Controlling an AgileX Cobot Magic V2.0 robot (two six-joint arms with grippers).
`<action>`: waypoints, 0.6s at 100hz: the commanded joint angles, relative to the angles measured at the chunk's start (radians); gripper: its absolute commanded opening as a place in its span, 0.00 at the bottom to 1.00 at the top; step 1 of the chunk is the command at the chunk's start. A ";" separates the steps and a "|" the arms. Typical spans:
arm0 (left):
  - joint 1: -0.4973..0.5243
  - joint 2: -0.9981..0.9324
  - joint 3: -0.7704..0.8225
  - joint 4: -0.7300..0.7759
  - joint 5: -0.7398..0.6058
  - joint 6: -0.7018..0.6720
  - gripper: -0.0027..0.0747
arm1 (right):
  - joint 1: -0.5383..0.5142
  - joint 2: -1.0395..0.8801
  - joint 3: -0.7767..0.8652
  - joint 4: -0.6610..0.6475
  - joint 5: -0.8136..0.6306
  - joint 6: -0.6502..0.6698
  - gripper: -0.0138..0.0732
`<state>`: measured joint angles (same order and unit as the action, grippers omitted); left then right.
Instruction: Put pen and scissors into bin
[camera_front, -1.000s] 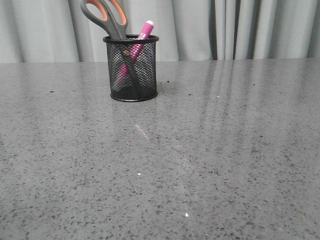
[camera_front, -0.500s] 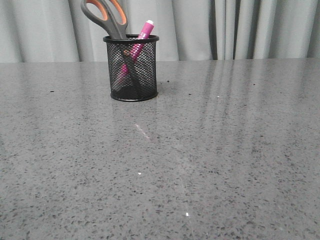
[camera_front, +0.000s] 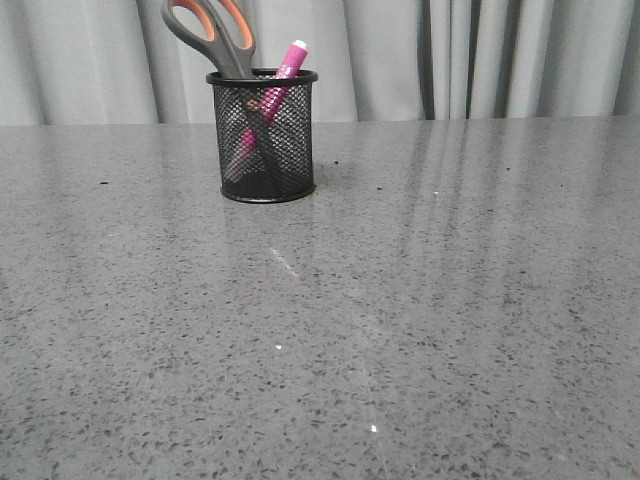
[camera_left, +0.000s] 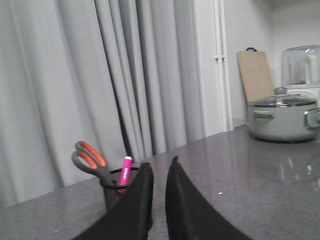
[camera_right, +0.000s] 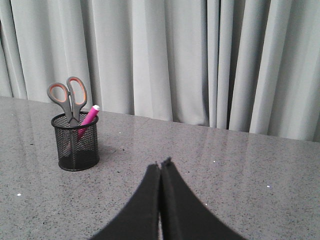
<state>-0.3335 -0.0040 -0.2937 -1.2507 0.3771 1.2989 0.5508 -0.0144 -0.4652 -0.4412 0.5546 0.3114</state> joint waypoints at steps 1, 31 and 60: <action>-0.004 -0.022 -0.007 0.121 -0.095 -0.059 0.09 | -0.001 0.015 -0.023 -0.025 -0.079 -0.002 0.07; 0.065 -0.023 0.188 1.245 -0.175 -1.156 0.09 | -0.001 0.015 -0.023 -0.025 -0.079 -0.002 0.07; 0.187 -0.033 0.323 1.174 -0.178 -1.156 0.09 | -0.001 0.015 -0.023 -0.025 -0.079 -0.002 0.07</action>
<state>-0.1785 -0.0040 0.0013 -0.0514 0.2858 0.1603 0.5508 -0.0144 -0.4652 -0.4412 0.5546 0.3114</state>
